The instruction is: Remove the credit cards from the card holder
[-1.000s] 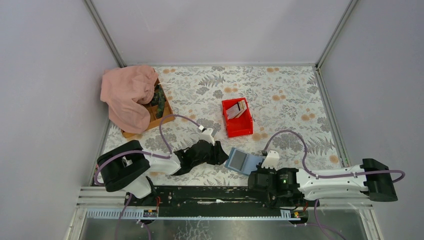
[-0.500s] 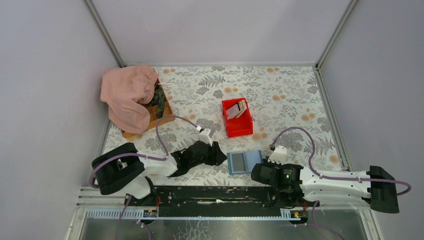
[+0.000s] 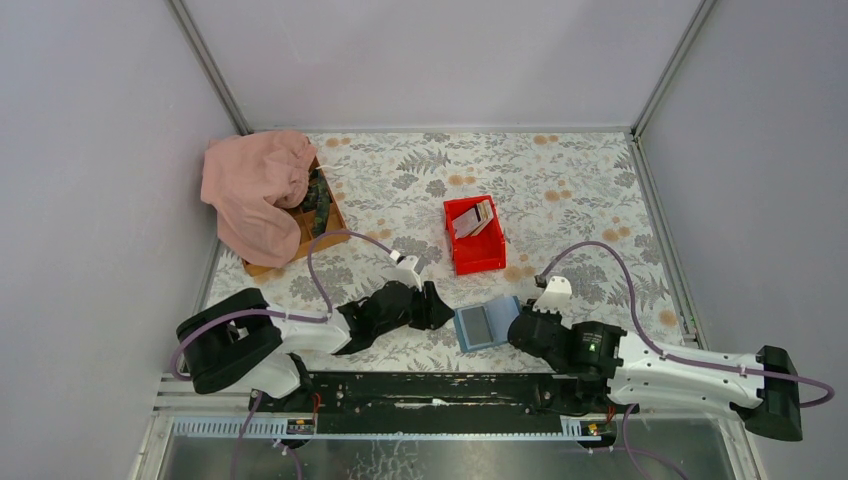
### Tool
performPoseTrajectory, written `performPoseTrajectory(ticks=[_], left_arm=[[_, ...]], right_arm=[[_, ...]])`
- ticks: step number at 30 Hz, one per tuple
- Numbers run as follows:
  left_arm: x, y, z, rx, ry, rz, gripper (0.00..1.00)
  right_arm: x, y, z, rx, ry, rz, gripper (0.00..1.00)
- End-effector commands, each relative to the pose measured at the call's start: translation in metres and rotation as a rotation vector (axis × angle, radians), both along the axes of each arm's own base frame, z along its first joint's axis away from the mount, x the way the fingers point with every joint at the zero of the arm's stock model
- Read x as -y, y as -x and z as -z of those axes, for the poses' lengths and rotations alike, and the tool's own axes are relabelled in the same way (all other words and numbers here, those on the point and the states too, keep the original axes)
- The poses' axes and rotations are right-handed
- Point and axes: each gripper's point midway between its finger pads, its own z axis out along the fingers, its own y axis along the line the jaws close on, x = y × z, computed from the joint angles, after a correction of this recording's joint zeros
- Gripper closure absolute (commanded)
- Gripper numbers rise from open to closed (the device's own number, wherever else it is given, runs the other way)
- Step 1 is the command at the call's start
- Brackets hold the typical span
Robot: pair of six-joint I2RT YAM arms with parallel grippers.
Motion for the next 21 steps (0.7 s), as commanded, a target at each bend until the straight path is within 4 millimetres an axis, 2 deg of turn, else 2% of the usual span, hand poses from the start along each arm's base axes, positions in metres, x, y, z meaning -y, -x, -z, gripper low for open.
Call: performPoseTrajectory(ticks=[1,8,13,16,21], left_arm=[[0.007,0.001,-0.011,0.019,0.077,0.022,0.50],[0.010,0.004,-0.010,0.007,0.096,0.035,0.50],[0.010,0.005,-0.016,0.015,0.106,0.039,0.50],[0.009,0.005,-0.019,0.023,0.109,0.042,0.50],[0.005,0.006,-0.021,0.030,0.108,0.036,0.50]], right_arm=[[-0.004,-0.014,-0.016,0.082,0.030,-0.024,1.00],[0.018,-0.027,-0.011,0.033,0.098,0.074,1.00],[0.030,-0.032,0.012,-0.070,0.137,0.147,0.99],[0.032,-0.033,0.028,-0.121,0.192,0.161,1.00],[0.021,-0.027,0.049,-0.181,0.167,0.131,1.00]])
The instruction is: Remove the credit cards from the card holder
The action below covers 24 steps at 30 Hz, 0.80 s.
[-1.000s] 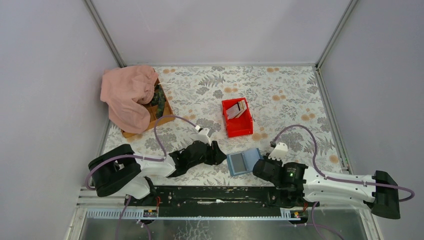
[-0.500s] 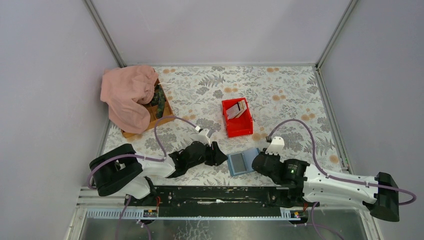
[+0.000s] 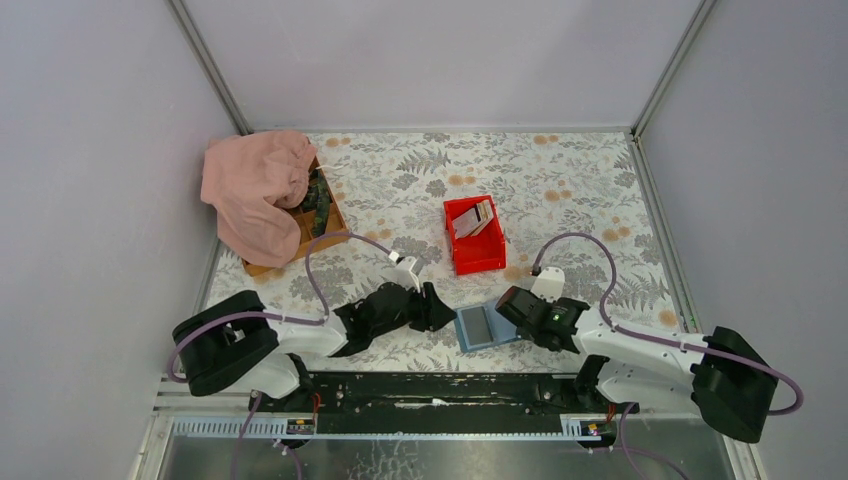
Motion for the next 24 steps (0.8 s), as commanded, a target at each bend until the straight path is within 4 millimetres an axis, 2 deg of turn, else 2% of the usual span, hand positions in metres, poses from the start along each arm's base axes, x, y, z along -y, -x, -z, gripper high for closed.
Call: performPoseTrajectory(ticks=[1,9,15,19,24], left_arm=[[-0.002,-0.002,-0.011,0.033,0.036,-0.003,0.50],[-0.002,-0.001,-0.010,0.028,0.034,-0.002,0.50],[-0.011,-0.002,-0.015,0.036,0.028,-0.032,0.50],[-0.021,-0.004,-0.020,0.056,0.005,-0.060,0.50],[-0.028,-0.001,-0.024,0.052,0.030,-0.066,0.53]], right_arm=[[-0.021,-0.003,0.004,-0.004,-0.102,-0.024,1.00],[-0.068,0.003,0.011,-0.051,-0.301,-0.137,1.00],[-0.094,-0.003,0.016,-0.077,-0.337,-0.186,1.00],[-0.090,-0.017,-0.006,0.011,-0.324,-0.176,1.00],[-0.081,-0.030,-0.048,0.151,-0.338,-0.180,1.00]])
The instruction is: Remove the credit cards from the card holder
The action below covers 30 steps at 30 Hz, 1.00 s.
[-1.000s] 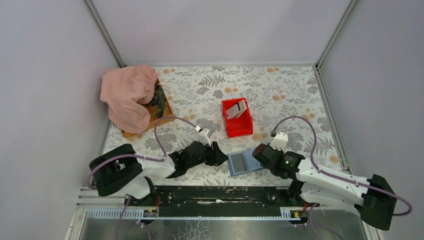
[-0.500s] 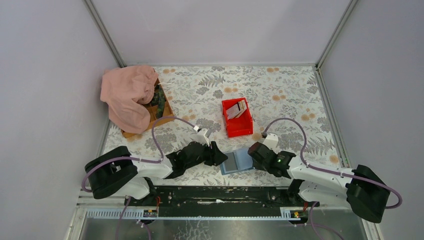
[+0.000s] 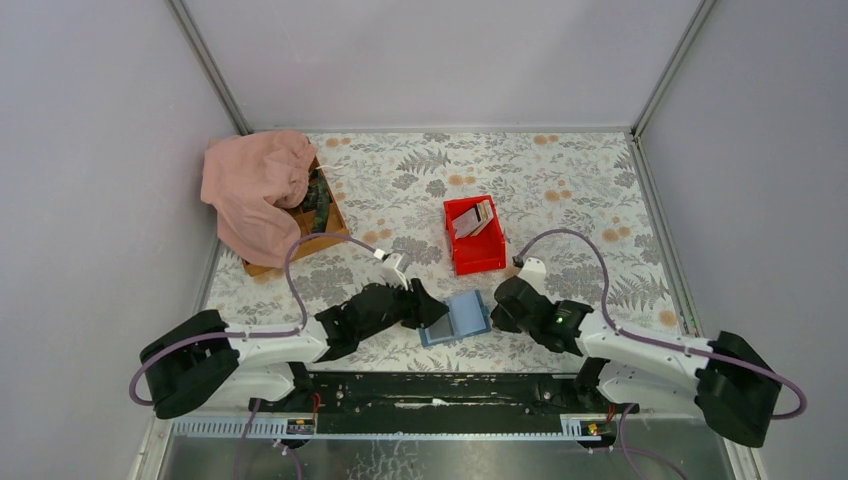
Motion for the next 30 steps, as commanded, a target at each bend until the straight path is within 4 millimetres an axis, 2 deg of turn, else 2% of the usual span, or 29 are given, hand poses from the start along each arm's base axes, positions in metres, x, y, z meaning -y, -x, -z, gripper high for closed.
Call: performPoseTrajectory(ticks=[1,3,5,7,10,12,13,16,20,23,24,26,27,30], left_arm=[[-0.015,0.000,0.009,-0.008,-0.002,-0.027,0.56],[-0.017,0.000,0.013,-0.022,0.018,-0.029,0.64],[-0.016,0.002,0.019,-0.042,0.037,-0.015,0.67],[-0.013,0.006,0.020,-0.064,0.086,0.013,0.67],[-0.008,0.012,0.014,-0.087,0.165,0.058,0.66],[-0.007,0.015,0.011,-0.089,0.201,0.074,0.66],[-0.008,0.016,0.009,-0.087,0.211,0.078,0.65],[-0.010,0.019,0.006,-0.079,0.228,0.087,0.64],[-0.008,0.018,0.004,-0.062,0.211,0.098,0.63],[-0.006,0.012,0.015,-0.080,0.140,0.086,0.63],[-0.009,0.010,0.025,-0.099,0.088,0.070,0.63],[-0.016,0.008,0.037,-0.118,0.038,0.043,0.63],[-0.020,0.008,0.042,-0.125,0.021,0.027,0.64],[-0.026,0.009,0.049,-0.139,-0.015,0.012,0.64]], right_arm=[[0.000,-0.016,-0.043,0.140,-0.034,-0.012,1.00],[-0.014,-0.018,-0.054,0.193,-0.093,-0.094,1.00],[-0.041,-0.017,-0.066,0.255,-0.200,-0.219,1.00],[-0.061,-0.014,-0.068,0.258,-0.252,-0.306,1.00],[-0.082,-0.012,-0.061,0.198,-0.270,-0.416,1.00],[-0.088,-0.013,-0.057,0.178,-0.302,-0.451,1.00],[-0.090,-0.014,-0.061,0.203,-0.330,-0.462,0.99],[-0.085,-0.017,-0.070,0.253,-0.347,-0.464,0.97],[-0.093,-0.002,-0.072,0.236,-0.435,-0.558,0.94],[-0.105,0.013,-0.063,0.174,-0.506,-0.629,0.84],[-0.107,0.016,-0.059,0.159,-0.520,-0.635,0.77],[-0.107,0.017,-0.053,0.144,-0.537,-0.624,0.55],[-0.107,0.017,-0.049,0.136,-0.534,-0.617,0.48],[-0.105,0.017,-0.041,0.127,-0.527,-0.611,0.46]])
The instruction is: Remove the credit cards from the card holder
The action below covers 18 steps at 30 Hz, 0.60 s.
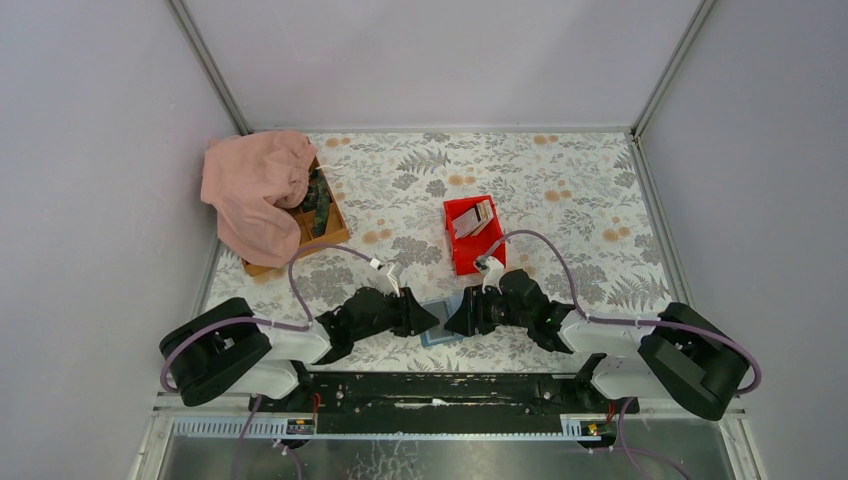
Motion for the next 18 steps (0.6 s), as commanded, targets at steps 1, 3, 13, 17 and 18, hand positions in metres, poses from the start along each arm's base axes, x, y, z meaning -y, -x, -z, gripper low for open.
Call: performPoseTrajectory(ticks=[1,3,13,17,18], left_arm=[[-0.015,-0.004,0.017,-0.007,-0.100,-0.038,0.64],[-0.018,-0.004,0.022,-0.012,-0.120,-0.044,0.64],[-0.023,-0.003,0.041,-0.050,-0.169,-0.059,0.67],[-0.023,0.000,0.047,-0.067,-0.172,-0.056,0.67],[-0.024,0.000,0.048,-0.070,-0.172,-0.057,0.67]], right_arm=[[-0.012,-0.001,-0.016,0.035,-0.097,-0.035,0.46],[-0.011,-0.001,-0.011,0.031,-0.091,-0.034,0.48],[-0.008,-0.002,0.006,0.006,-0.064,-0.012,0.56],[0.001,-0.008,0.013,0.023,-0.009,0.033,0.52],[0.003,-0.009,0.014,0.028,0.004,0.038,0.51]])
